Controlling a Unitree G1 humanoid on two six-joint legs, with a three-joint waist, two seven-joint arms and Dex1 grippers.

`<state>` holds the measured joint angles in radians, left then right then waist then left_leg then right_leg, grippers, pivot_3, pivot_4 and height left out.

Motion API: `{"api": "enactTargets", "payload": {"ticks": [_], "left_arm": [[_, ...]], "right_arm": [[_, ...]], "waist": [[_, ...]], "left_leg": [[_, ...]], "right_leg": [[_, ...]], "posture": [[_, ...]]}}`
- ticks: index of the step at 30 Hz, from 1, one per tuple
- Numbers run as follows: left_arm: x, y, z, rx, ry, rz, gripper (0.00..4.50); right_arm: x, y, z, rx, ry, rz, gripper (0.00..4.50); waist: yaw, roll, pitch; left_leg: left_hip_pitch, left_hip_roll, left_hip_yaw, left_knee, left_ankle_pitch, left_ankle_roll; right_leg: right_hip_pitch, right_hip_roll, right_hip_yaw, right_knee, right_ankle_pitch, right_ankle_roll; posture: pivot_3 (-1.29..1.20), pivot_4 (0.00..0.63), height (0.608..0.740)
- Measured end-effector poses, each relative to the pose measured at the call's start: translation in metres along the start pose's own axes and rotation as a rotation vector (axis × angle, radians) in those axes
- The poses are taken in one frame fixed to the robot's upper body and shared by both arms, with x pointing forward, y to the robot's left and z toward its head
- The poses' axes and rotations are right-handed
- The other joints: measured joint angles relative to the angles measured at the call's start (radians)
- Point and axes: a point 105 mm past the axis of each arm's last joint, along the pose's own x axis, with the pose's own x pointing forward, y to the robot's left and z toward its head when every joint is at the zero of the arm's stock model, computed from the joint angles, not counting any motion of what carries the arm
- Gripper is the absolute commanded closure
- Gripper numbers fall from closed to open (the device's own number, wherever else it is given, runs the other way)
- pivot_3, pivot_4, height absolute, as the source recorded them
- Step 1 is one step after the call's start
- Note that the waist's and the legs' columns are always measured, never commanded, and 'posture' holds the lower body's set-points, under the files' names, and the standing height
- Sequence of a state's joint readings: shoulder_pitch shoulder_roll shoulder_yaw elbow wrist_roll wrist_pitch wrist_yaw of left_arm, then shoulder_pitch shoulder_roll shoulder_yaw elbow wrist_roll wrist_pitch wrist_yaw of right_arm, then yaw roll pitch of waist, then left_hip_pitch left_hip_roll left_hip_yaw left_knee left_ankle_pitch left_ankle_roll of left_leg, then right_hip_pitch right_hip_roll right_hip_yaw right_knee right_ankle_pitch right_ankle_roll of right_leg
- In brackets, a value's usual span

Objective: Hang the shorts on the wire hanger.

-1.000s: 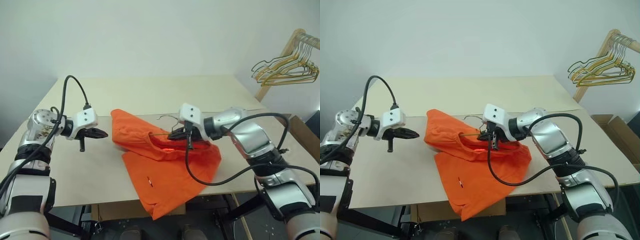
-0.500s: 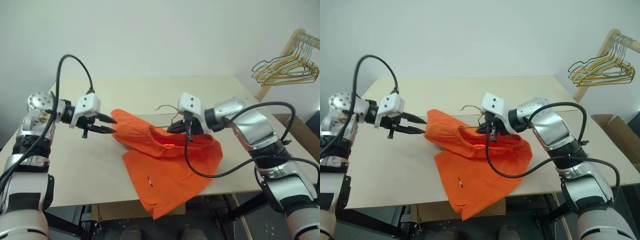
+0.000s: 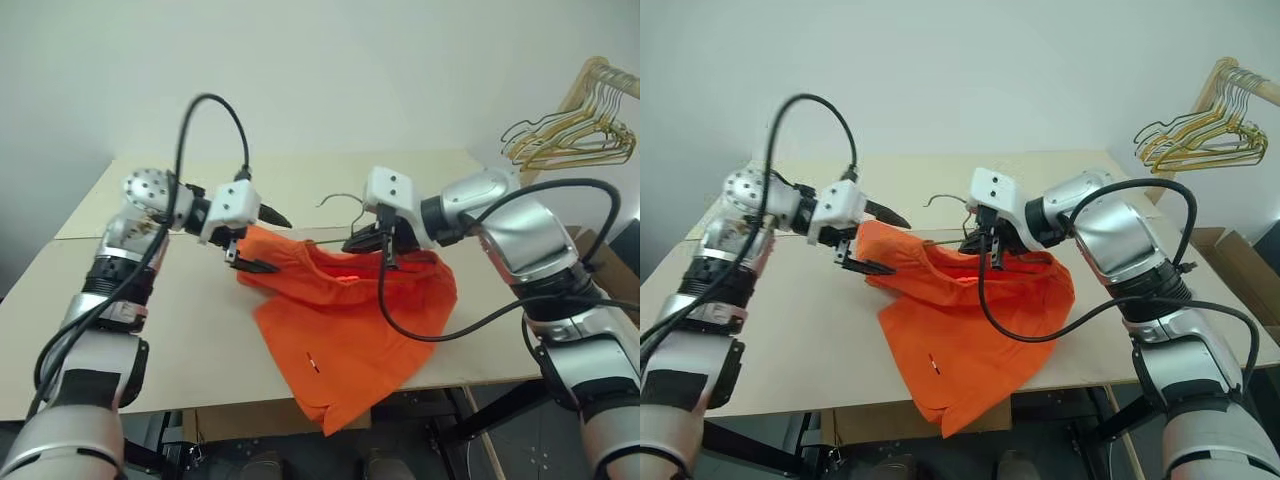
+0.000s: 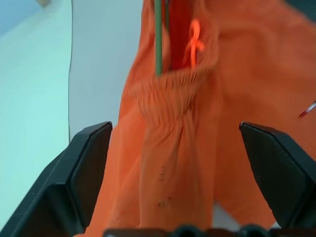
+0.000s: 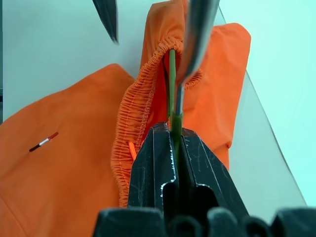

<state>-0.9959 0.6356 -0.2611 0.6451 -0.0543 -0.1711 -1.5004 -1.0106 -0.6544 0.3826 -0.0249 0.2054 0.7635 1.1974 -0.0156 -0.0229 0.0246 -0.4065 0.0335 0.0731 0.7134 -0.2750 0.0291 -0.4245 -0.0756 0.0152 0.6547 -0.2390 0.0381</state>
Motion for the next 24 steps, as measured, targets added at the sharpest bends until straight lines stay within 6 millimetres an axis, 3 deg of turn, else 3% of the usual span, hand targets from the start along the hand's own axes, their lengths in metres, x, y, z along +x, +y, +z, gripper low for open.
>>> {"api": "enactTargets", "payload": {"ticks": [5, 12, 20, 24], "left_arm": [[0.012, 0.012, -0.007, -0.022, 0.032, 0.04, 0.01], [0.016, 0.01, -0.018, -0.04, 0.054, 0.032, 0.01], [0.004, 0.007, -0.021, -0.018, 0.084, -0.004, 0.01], [-0.016, 0.002, -0.041, -0.003, 0.194, 0.008, 0.01]], "right_arm": [[-0.002, -0.001, 0.002, -0.002, 0.004, -0.003, 4.5], [-0.002, -0.001, 0.003, 0.001, 0.007, -0.006, 4.5], [-0.004, -0.001, 0.003, -0.007, 0.012, -0.008, 4.5], [-0.007, 0.001, 0.002, -0.01, 0.019, -0.005, 4.5]], "waist": [[-0.004, 0.0, 0.0], [-0.016, 0.0, 0.0], [-0.027, 0.0, 0.0], [-0.03, 0.0, 0.0]], "left_leg": [[0.0, 0.0, 0.0, 0.0, 0.0, 0.0], [-0.001, 0.0, 0.0, 0.0, 0.0, 0.0], [-0.001, 0.0, 0.0, 0.0, 0.0, 0.0], [0.0, 0.0, 0.0, 0.0, 0.0, 0.0]], "right_leg": [[0.0, 0.0, 0.0, 0.0, 0.0, 0.0], [0.0, 0.0, 0.0, 0.0, 0.0, 0.0], [-0.001, 0.0, 0.0, 0.0, 0.0, 0.0], [-0.001, 0.0, 0.0, 0.0, 0.0, 0.0]], "posture": [[-0.04, 0.0, 0.74], [-0.04, 0.0, 0.74], [-0.04, 0.0, 0.74], [-0.04, 0.0, 0.74]]}}
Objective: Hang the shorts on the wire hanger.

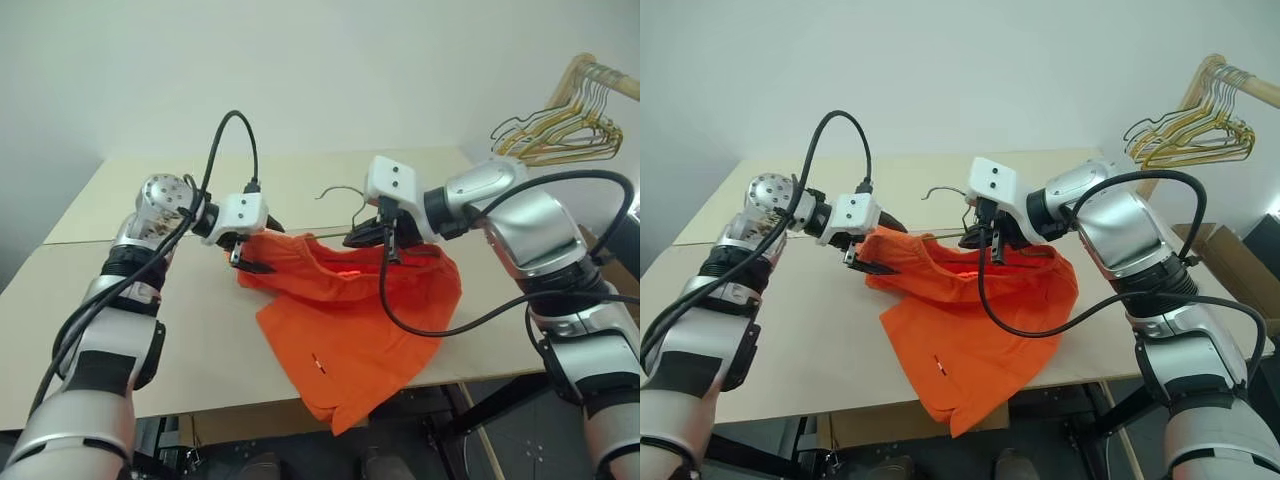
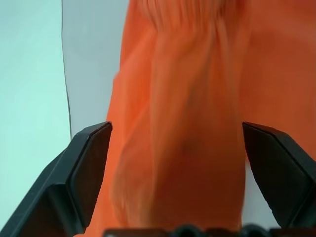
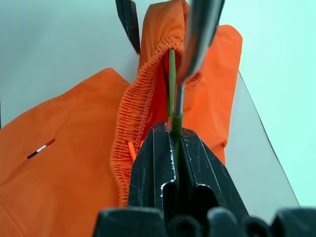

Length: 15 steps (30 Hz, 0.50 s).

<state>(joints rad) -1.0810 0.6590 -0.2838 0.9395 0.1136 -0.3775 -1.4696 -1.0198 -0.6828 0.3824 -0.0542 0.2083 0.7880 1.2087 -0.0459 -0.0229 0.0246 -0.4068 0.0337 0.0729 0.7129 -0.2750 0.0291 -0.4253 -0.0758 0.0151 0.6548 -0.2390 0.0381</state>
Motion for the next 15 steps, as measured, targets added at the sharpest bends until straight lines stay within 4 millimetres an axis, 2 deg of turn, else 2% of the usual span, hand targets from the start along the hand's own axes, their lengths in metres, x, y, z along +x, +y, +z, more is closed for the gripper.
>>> {"api": "enactTargets", "payload": {"ticks": [3, 6, 12, 13, 15], "left_arm": [[-0.005, -0.003, -0.016, -0.025, 0.052, 0.024, 0.01], [0.001, -0.003, -0.022, -0.043, 0.065, 0.049, 0.62], [0.015, -0.003, -0.024, -0.08, 0.042, 0.068, 2.54], [0.015, -0.004, -0.024, -0.083, 0.04, 0.066, 2.96], [0.015, -0.004, -0.025, -0.085, 0.04, 0.067, 3.51]], "right_arm": [[-0.001, 0.001, -0.005, 0.012, 0.009, 0.004, 4.5], [-0.001, 0.003, -0.003, 0.008, 0.0, 0.014, 4.5], [-0.001, 0.004, -0.002, 0.003, -0.004, 0.018, 4.5], [-0.001, 0.004, -0.001, 0.001, -0.006, 0.02, 4.5], [-0.001, 0.004, -0.001, 0.002, -0.008, 0.021, 4.5]], "waist": [[0.001, 0.0, 0.0], [0.008, 0.0, 0.0], [0.006, 0.0, 0.0], [0.004, 0.0, 0.0], [0.002, 0.0, 0.0]], "left_leg": [[0.0, 0.0, 0.0, 0.0, 0.0, 0.0], [-0.001, 0.0, 0.0, 0.0, 0.0, 0.0], [-0.001, 0.0, 0.0, 0.0, 0.0, 0.0], [-0.001, 0.0, 0.0, 0.0, 0.0, 0.0], [-0.001, 0.0, 0.0, 0.0, 0.0, 0.0]], "right_leg": [[0.0, 0.0, 0.0, 0.0, 0.0, 0.0], [0.0, -0.001, -0.001, 0.0, 0.0, 0.0], [0.0, -0.001, -0.001, 0.0, 0.0, 0.0], [0.0, -0.001, -0.001, 0.0, 0.0, 0.0], [0.0, -0.001, -0.001, 0.0, 0.0, 0.0]], "posture": [[-0.04, 0.0, 0.74], [-0.04, 0.0, 0.74], [-0.04, 0.0, 0.74], [-0.05, 0.0, 0.74], [-0.05, 0.0, 0.74]]}}
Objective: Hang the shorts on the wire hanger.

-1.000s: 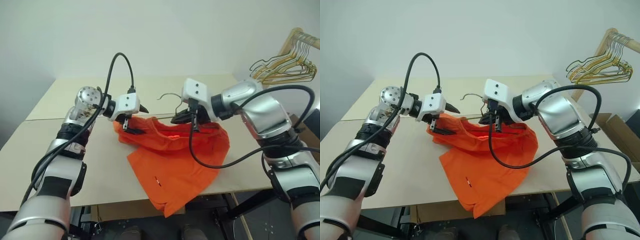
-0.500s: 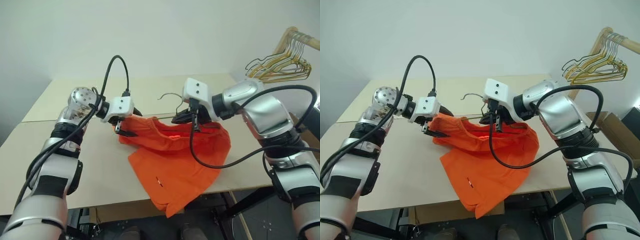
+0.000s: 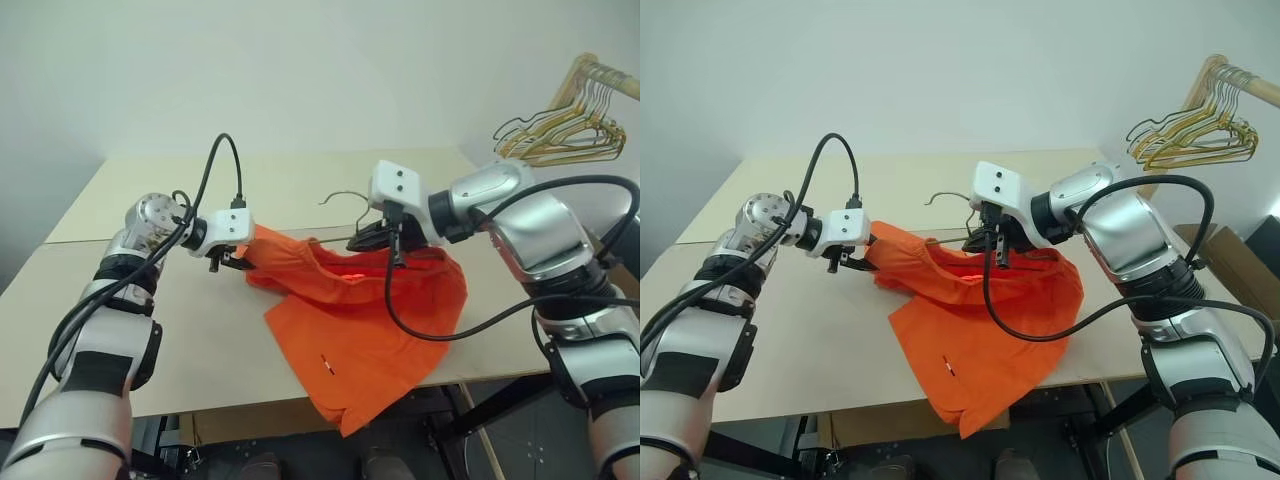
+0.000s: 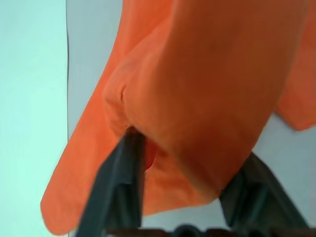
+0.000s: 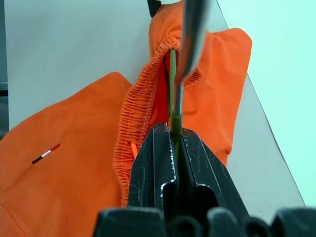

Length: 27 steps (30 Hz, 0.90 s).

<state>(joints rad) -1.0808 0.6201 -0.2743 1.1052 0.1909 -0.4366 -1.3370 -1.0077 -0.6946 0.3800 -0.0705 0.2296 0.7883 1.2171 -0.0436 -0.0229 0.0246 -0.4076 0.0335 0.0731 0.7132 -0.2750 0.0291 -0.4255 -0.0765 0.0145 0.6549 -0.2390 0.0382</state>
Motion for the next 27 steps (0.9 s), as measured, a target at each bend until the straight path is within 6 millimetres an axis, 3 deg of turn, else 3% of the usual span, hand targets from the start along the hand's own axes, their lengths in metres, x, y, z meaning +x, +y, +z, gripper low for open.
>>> {"api": "enactTargets", "payload": {"ticks": [3, 12, 27], "left_arm": [[0.0, -0.001, -0.001, -0.001, 0.003, -0.002, 4.49], [-0.005, 0.0, -0.005, 0.006, 0.016, 0.006, 4.49], [-0.031, 0.004, -0.017, -0.06, 0.026, 0.074, 4.49]], "right_arm": [[-0.001, 0.0, 0.0, 0.001, -0.004, 0.002, 4.5], [-0.004, -0.001, -0.002, 0.003, 0.006, -0.006, 4.5], [-0.009, 0.0, -0.018, -0.001, 0.059, -0.017, 4.5]], "waist": [[-0.001, 0.0, 0.0], [-0.001, 0.0, 0.0], [0.001, 0.0, 0.0]], "left_leg": [[0.0, 0.0, 0.0, 0.0, 0.0, 0.0], [0.0, 0.0, 0.0, 0.0, 0.0, 0.0], [0.0, 0.0, 0.0, 0.0, 0.0, 0.0]], "right_leg": [[0.0, 0.0, 0.0, 0.0, 0.0, 0.0], [0.0, 0.0, 0.0, 0.0, 0.0, 0.0], [0.0, 0.0, 0.0, 0.0, 0.0, 0.0]], "posture": [[-0.05, 0.0, 0.74], [-0.05, 0.0, 0.74], [-0.03, 0.0, 0.74]]}}
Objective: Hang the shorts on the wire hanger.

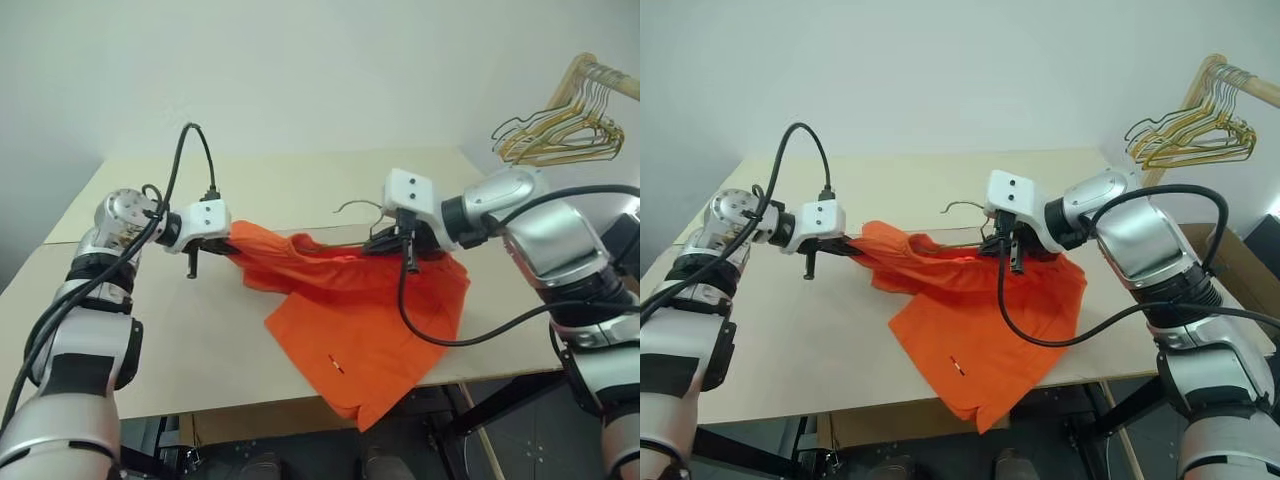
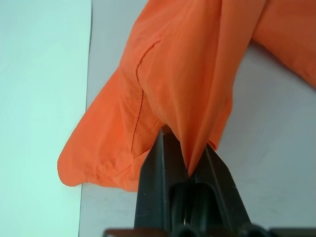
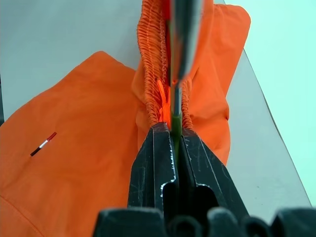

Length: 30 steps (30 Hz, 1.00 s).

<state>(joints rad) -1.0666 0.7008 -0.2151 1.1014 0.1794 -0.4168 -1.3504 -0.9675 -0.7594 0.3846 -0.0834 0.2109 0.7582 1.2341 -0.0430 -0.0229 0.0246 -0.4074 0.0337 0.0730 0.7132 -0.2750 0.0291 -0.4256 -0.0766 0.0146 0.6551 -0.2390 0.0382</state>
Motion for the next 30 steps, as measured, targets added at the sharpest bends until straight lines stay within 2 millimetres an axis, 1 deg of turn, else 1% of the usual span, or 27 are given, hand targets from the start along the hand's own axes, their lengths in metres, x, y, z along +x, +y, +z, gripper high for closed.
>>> {"api": "enactTargets", "payload": {"ticks": [4, 8, 13, 14, 15, 16, 22, 24, 26, 27, 28, 29, 30], "left_arm": [[0.004, -0.009, -0.006, -0.018, -0.001, -0.032, 4.49], [0.005, -0.012, -0.004, 0.002, -0.007, -0.051, 4.49], [0.016, -0.017, -0.003, 0.003, -0.014, -0.062, 4.49], [0.018, -0.016, -0.002, 0.005, -0.012, -0.052, 4.04], [0.019, -0.015, -0.002, 0.006, -0.009, -0.047, 3.89], [0.02, -0.015, -0.002, 0.007, -0.008, -0.043, 3.61], [0.014, -0.01, 0.006, 0.017, -0.022, -0.061, 1.72], [0.007, -0.008, 0.01, 0.02, -0.041, -0.076, 1.08], [-0.007, -0.003, 0.018, 0.03, -0.074, -0.084, 0.43], [-0.014, 0.001, 0.025, 0.031, -0.107, -0.088, 0.12], [-0.022, 0.005, 0.034, 0.04, -0.141, -0.087, 0.03], [-0.028, 0.01, 0.044, 0.056, -0.177, -0.077, 0.03], [-0.034, 0.015, 0.058, 0.074, -0.227, -0.062, 0.03]], "right_arm": [[0.0, 0.0, 0.0, 0.0, -0.001, 0.002, 4.5], [0.003, 0.0, 0.005, 0.021, -0.027, 0.01, 4.5], [0.0, -0.001, 0.011, 0.045, -0.055, 0.007, 4.5], [-0.001, -0.002, 0.013, 0.044, -0.063, 0.004, 4.5], [-0.003, -0.003, 0.014, 0.043, -0.067, 0.001, 4.5], [-0.004, -0.003, 0.015, 0.042, -0.071, -0.002, 4.5], [-0.003, -0.001, 0.017, 0.042, -0.079, 0.006, 4.5], [-0.003, -0.001, 0.018, 0.04, -0.081, 0.009, 4.5], [-0.004, -0.001, 0.017, 0.045, -0.078, 0.008, 4.5], [-0.004, -0.001, 0.017, 0.047, -0.076, 0.008, 4.5], [-0.004, -0.001, 0.016, 0.048, -0.075, 0.007, 4.5], [-0.004, -0.001, 0.016, 0.048, -0.075, 0.007, 4.5], [-0.003, -0.001, 0.016, 0.048, -0.074, 0.008, 4.5]], "waist": [[0.0, 0.0, 0.0], [0.0, 0.0, 0.0], [0.003, 0.0, 0.0], [0.002, 0.0, 0.0], [0.002, 0.0, 0.0], [0.001, 0.0, 0.0], [0.0, 0.0, 0.0], [-0.001, 0.0, 0.0], [-0.001, 0.0, 0.0], [-0.002, 0.0, 0.0], [-0.002, 0.0, 0.0], [0.0, 0.0, 0.0], [0.002, 0.0, 0.0]], "left_leg": [[0.0, 0.0, 0.0, 0.0, 0.0, 0.0], [0.0, 0.0, 0.0, 0.0, 0.0, 0.0], [0.0, 0.0, 0.0, 0.0, 0.0, 0.0], [0.0, 0.0, 0.0, 0.0, 0.0, 0.0], [0.0, 0.0, 0.0, 0.0, 0.0, 0.0], [0.0, 0.0, 0.0, 0.0, 0.0, 0.0], [0.0, 0.0, 0.0, 0.0, 0.0, 0.0], [0.0, 0.0, 0.0, 0.0, 0.0, 0.0], [-0.001, 0.0, 0.0, 0.0, 0.0, 0.0], [-0.001, 0.0, 0.0, 0.0, 0.0, 0.0], [-0.001, 0.0, 0.0, 0.0, 0.0, 0.0], [-0.001, 0.0, 0.0, 0.0, 0.0, 0.0], [-0.001, 0.0, 0.0, 0.0, 0.0, 0.0]], "right_leg": [[0.0, 0.0, 0.0, 0.0, 0.0, 0.0], [0.0, 0.0, 0.0, 0.0, 0.0, 0.0], [0.0, 0.0, 0.0, 0.0, 0.0, 0.0], [0.0, 0.0, 0.0, 0.0, 0.0, 0.0], [0.0, 0.0, 0.0, 0.0, 0.0, 0.0], [0.0, 0.0, 0.0, 0.0, 0.0, 0.0], [0.0, 0.0, 0.0, 0.0, 0.0, 0.0], [0.0, 0.0, 0.0, 0.0, 0.0, 0.0], [0.0, 0.0, 0.0, 0.0, 0.0, 0.0], [0.0, 0.0, 0.0, 0.0, 0.0, 0.0], [0.0, 0.0, 0.0, 0.0, 0.0, 0.0], [0.0, 0.0, 0.0, 0.0, 0.0, 0.0], [0.0, 0.0, 0.0, 0.0, 0.0, 0.0]], "posture": [[-0.03, 0.0, 0.74], [-0.04, 0.0, 0.74], [-0.04, 0.0, 0.74], [-0.04, 0.0, 0.74], [-0.04, 0.0, 0.74], [-0.04, 0.0, 0.74], [-0.04, 0.0, 0.74], [-0.04, 0.0, 0.74], [-0.04, 0.0, 0.74], [-0.03, 0.0, 0.74], [-0.03, 0.0, 0.74], [-0.03, 0.0, 0.74], [-0.02, 0.0, 0.74]]}}
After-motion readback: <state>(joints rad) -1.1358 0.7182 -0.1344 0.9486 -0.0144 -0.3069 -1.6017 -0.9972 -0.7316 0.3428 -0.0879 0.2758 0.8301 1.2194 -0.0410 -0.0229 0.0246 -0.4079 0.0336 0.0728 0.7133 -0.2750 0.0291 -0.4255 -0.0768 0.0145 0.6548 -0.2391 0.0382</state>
